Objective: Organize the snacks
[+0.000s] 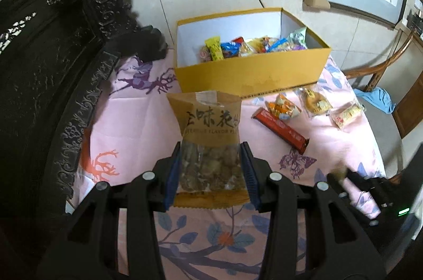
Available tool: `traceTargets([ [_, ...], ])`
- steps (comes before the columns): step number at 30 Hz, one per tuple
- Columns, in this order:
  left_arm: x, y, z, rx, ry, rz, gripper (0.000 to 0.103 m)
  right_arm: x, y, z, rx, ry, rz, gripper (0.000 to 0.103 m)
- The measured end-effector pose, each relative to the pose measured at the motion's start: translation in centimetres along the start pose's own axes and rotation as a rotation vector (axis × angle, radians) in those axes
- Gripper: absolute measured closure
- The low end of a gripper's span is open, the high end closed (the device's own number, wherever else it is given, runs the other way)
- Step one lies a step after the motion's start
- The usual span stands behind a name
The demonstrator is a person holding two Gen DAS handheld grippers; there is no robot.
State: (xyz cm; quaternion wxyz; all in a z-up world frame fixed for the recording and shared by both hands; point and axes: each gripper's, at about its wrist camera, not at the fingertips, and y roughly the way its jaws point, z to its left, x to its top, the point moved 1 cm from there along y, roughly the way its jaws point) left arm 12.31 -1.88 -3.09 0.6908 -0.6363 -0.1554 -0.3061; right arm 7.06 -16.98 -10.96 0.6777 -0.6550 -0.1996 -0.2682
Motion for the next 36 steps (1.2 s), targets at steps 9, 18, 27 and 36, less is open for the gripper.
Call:
traceTargets([
  [9,2.2,0.1,1.6,0.011,-0.032,-0.022,0.060,6.2,-5.3,-2.7,0.062,0.090,-0.171,0.075],
  [18,9.5,2.9,1.5,0.021,-0.059,-0.092,0.060,15.7,-5.1,-3.9,0.105,0.066,-0.286,0.075],
  [27,18.5,8.5,0.4,0.079,0.034,-0.165,0.060,26.0,-0.5,-3.3,0.149,0.018,-0.350,0.075],
  [36,19.8,11.9,-0.4,0.262,0.048,-0.271,0.002,28.8,5.2,-3.0,0.047,-0.031,-0.297,0.001],
])
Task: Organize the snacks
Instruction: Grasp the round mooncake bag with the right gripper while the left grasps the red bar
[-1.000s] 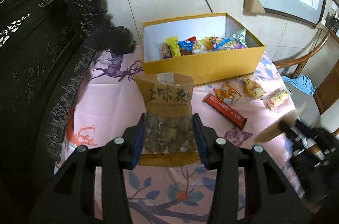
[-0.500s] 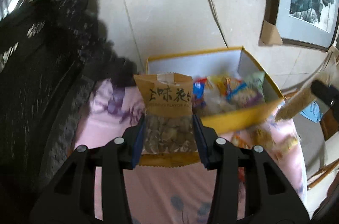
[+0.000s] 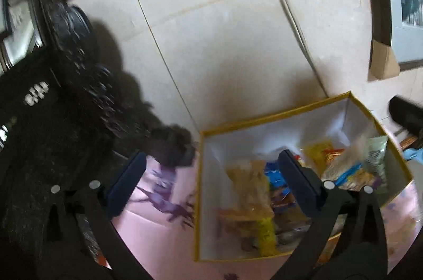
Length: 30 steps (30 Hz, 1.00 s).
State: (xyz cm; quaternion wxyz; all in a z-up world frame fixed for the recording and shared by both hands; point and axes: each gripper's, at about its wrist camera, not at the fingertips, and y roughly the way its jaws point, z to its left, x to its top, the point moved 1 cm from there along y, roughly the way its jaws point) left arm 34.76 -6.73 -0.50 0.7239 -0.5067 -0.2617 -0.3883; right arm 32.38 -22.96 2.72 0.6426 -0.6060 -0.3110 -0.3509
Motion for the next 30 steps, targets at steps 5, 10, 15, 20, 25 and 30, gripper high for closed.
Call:
traceTargets([
  [5,-2.6,-0.5,0.0,-0.065,-0.008,0.124,0.002,-3.8,-1.9,-3.0,-0.109,0.041,0.086,0.001],
  [10,-7.0,-2.9,0.0,-0.035,0.046,0.210,0.002,-13.0,-2.0,-5.9,-0.209,0.025,0.253,0.001],
  [15,-12.6,-5.4,-1.0,-0.074,0.076,0.294,0.002,-19.0,2.6,-5.9,-0.170,0.095,0.371,0.001],
  [20,-15.9,-5.1,-4.2,-0.157,0.137,0.350,0.002,-21.4,6.6,-4.4,-0.119,0.063,0.406,0.047],
  [25,-17.0,-3.8,-8.9,-0.258,0.155,0.383,0.002,-20.9,4.1,-5.9,-0.056,0.167,0.399,0.048],
  [30,-17.8,-1.9,-13.1,-0.314,0.124,0.413,0.002,-18.7,-3.0,-9.4,-0.060,0.241,0.283,0.048],
])
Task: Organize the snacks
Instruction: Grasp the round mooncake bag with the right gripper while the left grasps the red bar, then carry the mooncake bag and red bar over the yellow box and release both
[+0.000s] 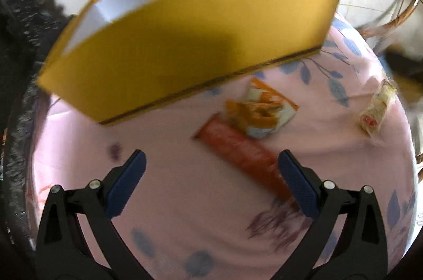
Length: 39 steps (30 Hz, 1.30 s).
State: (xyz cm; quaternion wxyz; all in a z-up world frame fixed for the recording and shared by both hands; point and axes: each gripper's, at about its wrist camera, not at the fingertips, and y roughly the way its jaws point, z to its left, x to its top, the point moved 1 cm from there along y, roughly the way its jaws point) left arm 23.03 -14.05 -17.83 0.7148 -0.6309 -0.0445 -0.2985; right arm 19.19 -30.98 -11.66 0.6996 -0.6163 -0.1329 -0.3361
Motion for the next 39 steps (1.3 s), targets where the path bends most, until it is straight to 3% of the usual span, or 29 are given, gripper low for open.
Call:
traceTargets([
  [1,0.0,1.1,-0.6,0.020,0.004,0.028,0.002,0.0,-0.8,-0.5,0.002,0.010,-0.003,0.048],
  [2,0.2,1.4,-0.6,-0.010,-0.032,0.002,0.002,0.1,-1.9,-1.2,0.002,0.024,-0.009,0.048],
  [4,0.2,2.7,-0.6,-0.057,-0.087,0.059,0.008,0.4,-3.3,-1.5,-0.018,0.016,-0.032,0.048],
  [5,0.2,2.8,-0.3,-0.125,-0.134,0.047,0.028,0.1,-4.2,-1.3,-0.035,0.004,-0.039,0.048],
  [7,0.0,2.5,-0.2,-0.137,-0.105,0.009,0.043,-0.7,-5.5,-1.1,-0.074,-0.033,-0.046,0.048],
  [9,-0.4,2.0,0.1,-0.167,-0.067,0.021,0.069,-1.2,-6.8,-1.5,-0.073,-0.045,-0.036,0.048],
  [11,-1.0,1.6,1.5,-0.191,-0.111,0.069,0.079,-1.6,-7.7,-1.5,-0.066,-0.040,-0.033,0.048],
  [17,-3.3,-0.7,4.8,-0.195,-0.125,0.080,0.079,-2.1,-10.4,-1.7,-0.050,-0.031,-0.054,0.048],
  [23,-1.9,-5.9,7.5,-0.172,-0.094,-0.018,0.079,-1.5,-12.5,-0.8,0.014,-0.024,-0.095,0.048],
  [31,5.6,-11.7,11.0,-0.083,-0.087,-0.227,0.079,4.1,-12.6,3.9,0.148,-0.088,-0.215,0.048],
  [34,8.6,-11.6,12.7,-0.040,-0.084,-0.250,0.079,7.2,-11.5,6.2,0.231,-0.120,-0.247,0.048],
  [39,11.3,-10.1,15.2,0.011,-0.052,-0.251,0.079,11.8,-6.9,9.6,0.272,-0.164,-0.233,0.048],
])
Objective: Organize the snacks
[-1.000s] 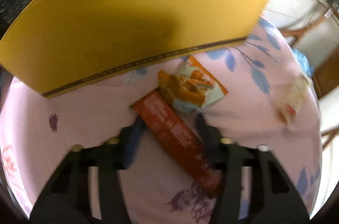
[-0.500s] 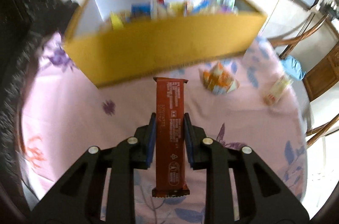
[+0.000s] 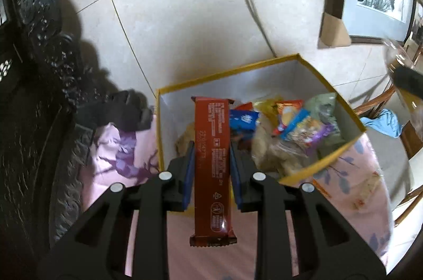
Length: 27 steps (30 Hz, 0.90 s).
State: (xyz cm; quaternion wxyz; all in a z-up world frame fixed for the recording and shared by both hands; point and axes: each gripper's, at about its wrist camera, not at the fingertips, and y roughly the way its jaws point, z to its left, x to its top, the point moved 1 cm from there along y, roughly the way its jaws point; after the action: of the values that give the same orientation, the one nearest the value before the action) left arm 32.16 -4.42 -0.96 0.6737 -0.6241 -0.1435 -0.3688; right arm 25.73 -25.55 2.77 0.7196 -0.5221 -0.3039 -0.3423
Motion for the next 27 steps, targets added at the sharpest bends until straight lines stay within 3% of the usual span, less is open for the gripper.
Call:
traceTargets([
  [5,0.1,3.0,1.7,0.028,-0.002,0.043,0.079,1.2,5.2,-0.2,-0.006,-0.014,0.039,0.048],
  [11,0.2,6.4,3.3,0.019,-0.039,0.062,0.079,0.5,11.7,-0.5,-0.001,-0.030,0.161,0.047],
  [12,0.3,7.1,3.5,0.030,-0.034,0.059,0.073,0.4,12.5,-0.5,-0.001,-0.032,0.174,0.044],
  [13,0.3,7.4,3.5,0.043,-0.030,0.049,0.060,0.3,13.4,-0.6,0.004,-0.037,0.188,0.027],
  [14,0.5,7.7,3.6,0.077,-0.027,0.028,0.016,0.3,14.0,-0.6,0.005,-0.042,0.199,0.006],
  [15,0.4,7.6,3.5,0.111,-0.032,0.008,0.002,0.1,14.5,-0.8,-0.015,-0.042,0.208,0.001],
  [17,0.1,7.1,3.2,0.153,-0.041,-0.018,0.002,-0.3,13.8,-1.5,-0.058,-0.033,0.203,0.001],
  [19,-0.4,6.8,2.4,0.110,-0.030,0.030,0.002,-1.6,11.6,-2.9,-0.084,-0.019,0.216,0.001],
  [21,-1.3,5.6,0.9,0.060,0.001,0.035,0.002,-3.6,8.7,-5.0,-0.166,0.007,0.237,0.001],
  [25,-4.2,3.5,-4.3,-0.071,0.206,0.011,0.002,-10.3,4.0,-9.8,-0.445,0.076,0.365,0.001],
  [27,-6.4,2.5,-7.1,-0.139,0.304,-0.001,0.002,-12.7,2.6,-11.4,-0.527,0.113,0.395,0.001],
])
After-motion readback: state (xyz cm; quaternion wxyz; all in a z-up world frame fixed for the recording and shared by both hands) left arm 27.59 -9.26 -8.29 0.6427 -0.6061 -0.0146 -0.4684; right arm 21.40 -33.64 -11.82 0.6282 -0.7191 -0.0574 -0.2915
